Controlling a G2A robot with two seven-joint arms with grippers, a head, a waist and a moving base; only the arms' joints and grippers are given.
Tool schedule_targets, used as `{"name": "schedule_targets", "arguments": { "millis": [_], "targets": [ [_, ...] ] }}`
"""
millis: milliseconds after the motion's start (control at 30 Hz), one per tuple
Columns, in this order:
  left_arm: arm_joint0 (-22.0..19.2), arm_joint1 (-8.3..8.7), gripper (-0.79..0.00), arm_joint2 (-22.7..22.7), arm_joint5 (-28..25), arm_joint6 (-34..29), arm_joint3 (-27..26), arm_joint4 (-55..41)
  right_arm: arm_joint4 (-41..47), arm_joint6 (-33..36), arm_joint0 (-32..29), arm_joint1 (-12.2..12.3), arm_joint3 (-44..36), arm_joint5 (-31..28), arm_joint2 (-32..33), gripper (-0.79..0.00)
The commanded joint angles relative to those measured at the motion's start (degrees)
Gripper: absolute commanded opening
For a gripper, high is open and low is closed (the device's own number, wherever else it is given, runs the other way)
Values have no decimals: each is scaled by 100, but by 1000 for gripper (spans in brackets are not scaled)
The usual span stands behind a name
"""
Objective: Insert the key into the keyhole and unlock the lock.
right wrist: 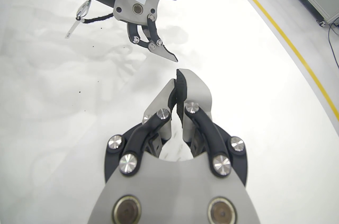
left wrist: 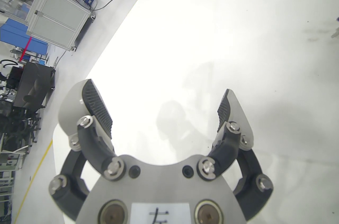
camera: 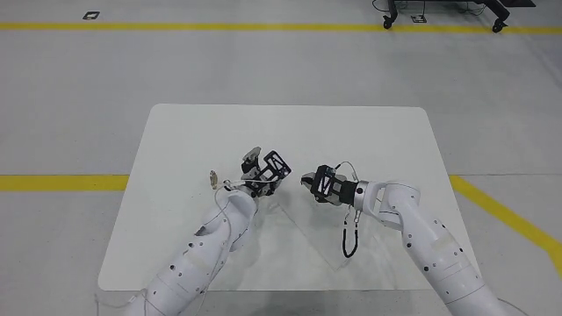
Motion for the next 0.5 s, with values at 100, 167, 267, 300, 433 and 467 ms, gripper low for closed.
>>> {"name": "schedule_targets", "arguments": {
  "millis": [100,167,267,300,433,467],
  "targets": [
    [116,64,0,-478,222,154,-611,10,0,0,0,0,0,0,0,-785],
    [298,128,0,-819,206,261,-1161,-33,0,0,0,0,0,0,0,-785],
    [719,244,0,-1341,78,418,-1997,113,0,0,0,0,0,0,0,-785],
    [889,281,0,-1500,18,496,-2226,178,0,0,0,0,0,0,0,-785],
    [1533,396,0,-2037,-105,1007,-2704,423,0,0,0,0,0,0,0,-785],
    [1667,413,0,-2117,-88,1156,-2700,477,24,-23,-7,-2,-15,19,-3,-785]
  ]
}}
